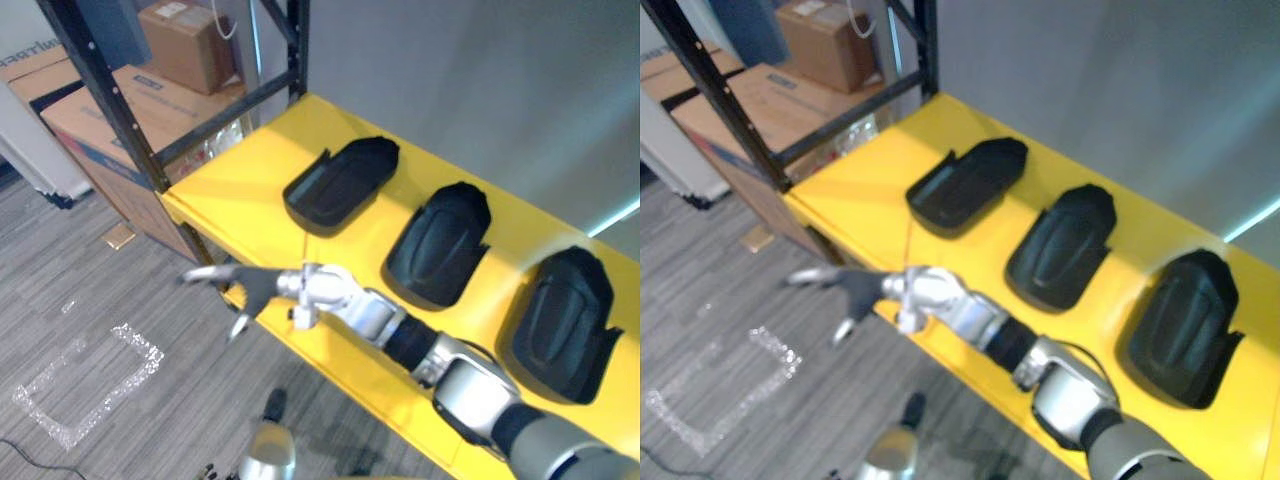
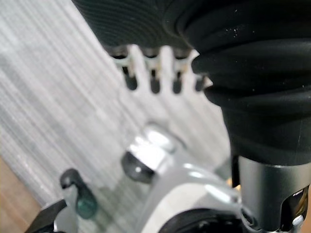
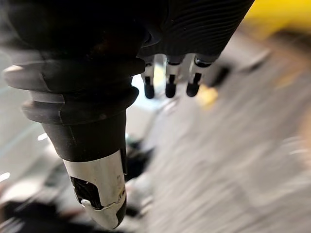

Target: Walk over and take plastic housings, then place them on the shelf

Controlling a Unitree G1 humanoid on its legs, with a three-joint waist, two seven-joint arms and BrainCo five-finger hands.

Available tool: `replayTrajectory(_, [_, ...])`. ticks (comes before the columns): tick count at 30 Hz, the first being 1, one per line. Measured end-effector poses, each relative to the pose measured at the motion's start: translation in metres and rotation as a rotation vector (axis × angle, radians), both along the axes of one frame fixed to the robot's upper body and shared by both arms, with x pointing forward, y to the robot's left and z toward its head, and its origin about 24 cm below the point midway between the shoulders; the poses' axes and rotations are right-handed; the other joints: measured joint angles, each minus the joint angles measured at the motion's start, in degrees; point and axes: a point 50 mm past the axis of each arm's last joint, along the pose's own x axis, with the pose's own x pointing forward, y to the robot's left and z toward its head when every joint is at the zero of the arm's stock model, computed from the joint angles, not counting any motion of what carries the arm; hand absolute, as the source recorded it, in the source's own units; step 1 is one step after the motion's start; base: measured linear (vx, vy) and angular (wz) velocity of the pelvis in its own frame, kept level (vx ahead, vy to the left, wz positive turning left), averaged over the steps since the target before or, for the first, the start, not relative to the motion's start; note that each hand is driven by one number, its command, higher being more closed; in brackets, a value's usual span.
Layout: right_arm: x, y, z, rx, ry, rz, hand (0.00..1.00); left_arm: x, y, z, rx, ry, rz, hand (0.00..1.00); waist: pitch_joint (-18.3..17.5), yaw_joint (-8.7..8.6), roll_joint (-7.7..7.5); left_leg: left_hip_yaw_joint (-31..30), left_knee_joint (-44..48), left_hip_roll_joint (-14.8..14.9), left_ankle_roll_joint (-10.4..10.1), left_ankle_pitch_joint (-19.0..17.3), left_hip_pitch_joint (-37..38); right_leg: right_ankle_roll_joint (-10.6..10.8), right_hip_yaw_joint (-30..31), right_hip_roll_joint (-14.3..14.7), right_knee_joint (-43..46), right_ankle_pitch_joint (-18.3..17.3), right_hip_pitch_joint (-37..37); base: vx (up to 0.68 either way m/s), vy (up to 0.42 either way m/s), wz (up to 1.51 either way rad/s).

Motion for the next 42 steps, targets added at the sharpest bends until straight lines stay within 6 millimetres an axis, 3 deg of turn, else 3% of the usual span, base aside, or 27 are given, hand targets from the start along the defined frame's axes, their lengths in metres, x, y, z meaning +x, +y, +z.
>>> replayTrajectory(2, [-0.001,-0.008,0.026,0.107,-0.001,0.005,0.0,-0.003,0.004,0.001,0.01,0.006,0.002,0.0,-0.6,-0.37,-1.03,0.2,0.0,0.0,0.0,0.0,0.0,0.0,0.1,0.0,-0.3,0.0,0.0,0.0,0.0,-0.02])
replayTrajectory(4, [0.014,-0.032,0.058,0.279,0.011,-0.096,0.0,-0.01,0.01,0.001,0.026,0.024,0.006,0.0,-1.4,-1.26,-2.17,0.9,-0.2,0.0,0.0,0.0,0.2,0.1,0.6,-0.1,-0.6,0.1,0.0,-0.01,0.007,-0.14])
replayTrajectory(7, [0.041,-0.072,0.078,0.431,0.042,-0.292,0.0,-0.013,0.014,0.002,0.037,0.03,0.012,0.0,-2.1,-1.72,-3.27,1.8,-0.3,0.0,0.1,-0.1,0.8,0.3,1.7,-0.2,-0.8,0.5,0.1,-0.03,0.017,-0.19])
replayTrajectory(8, [0.054,-0.098,0.085,0.509,0.05,-0.413,0.0,-0.012,0.015,0.003,0.039,0.027,0.01,0.0,-2.4,-2.41,-3.65,2.3,-0.3,0.0,0.2,-0.1,0.9,0.2,2.4,-0.2,-0.8,0.7,-0.1,-0.03,0.017,-0.17])
replayTrajectory(10, [0.064,-0.119,0.087,0.558,0.049,-0.522,0.0,-0.013,0.016,0.003,0.043,0.034,0.008,0.0,-2.5,-3.38,-3.63,3.2,-0.3,0.1,0.3,-0.2,1.0,0.1,3.3,-0.2,-1.0,1.2,-0.5,-0.04,0.028,-0.25])
replayTrajectory(12, [0.072,-0.133,0.079,0.574,0.078,-0.618,0.0,-0.013,0.018,0.003,0.047,0.036,0.006,0.0,-2.6,-4.21,-3.73,4.1,-0.3,0.3,0.3,-0.2,1.5,0.2,4.2,-0.1,-1.4,1.8,-0.5,-0.02,0.016,-0.3])
replayTrajectory(16, [0.096,-0.138,0.042,0.471,0.217,-0.774,0.0,-0.009,0.016,0.002,0.037,0.035,0.015,0.0,-3.9,-4.55,-2.23,5.9,-0.3,0.5,0.5,-0.3,2.0,0.1,6.1,0.0,-1.9,2.7,-1.0,0.0,0.004,-0.25])
replayTrajectory(19, [0.109,-0.133,0.017,0.392,0.286,-0.858,0.0,-0.008,0.012,0.0,0.037,0.047,0.022,0.0,-4.5,-4.38,-1.37,5.8,-0.3,0.6,0.4,-0.3,2.0,0.0,6.0,0.4,-2.9,3.6,-0.1,0.02,-0.012,0.03])
replayTrajectory(24, [0.131,-0.123,-0.006,0.228,0.304,-0.995,0.0,-0.009,0.01,-0.002,0.03,0.065,0.053,0.0,-4.6,-3.77,-1.39,4.3,-0.3,0.6,0.3,-0.1,1.9,-0.1,4.4,0.9,-3.8,3.7,0.9,0.0,-0.031,0.13])
replayTrajectory(27, [0.141,-0.127,-0.01,0.191,0.297,-1.062,0.0,-0.011,0.01,-0.002,0.025,0.084,0.056,0.0,-4.7,-2.32,-1.43,4.1,-0.3,0.5,0.3,-0.1,1.7,-0.1,4.2,1.0,-3.8,3.7,1.0,-0.01,-0.01,0.08])
replayTrajectory(37, [0.156,-0.142,-0.018,0.124,0.179,-1.29,0.0,-0.014,0.007,-0.004,0.015,0.106,0.06,0.0,-4.7,-1.65,-1.49,2.6,-0.3,0.5,0.2,0.3,0.9,-0.1,2.7,1.3,-3.8,3.7,1.2,-0.01,-0.005,0.07])
replayTrajectory(42, [0.163,-0.154,-0.011,0.06,-0.044,-1.418,0.0,-0.012,0.007,-0.003,0.016,0.098,0.057,0.0,-4.7,-1.18,-1.48,1.9,-0.3,0.3,0.1,0.3,0.8,-0.1,1.9,1.4,-4.5,3.7,1.7,0.0,-0.005,0.06])
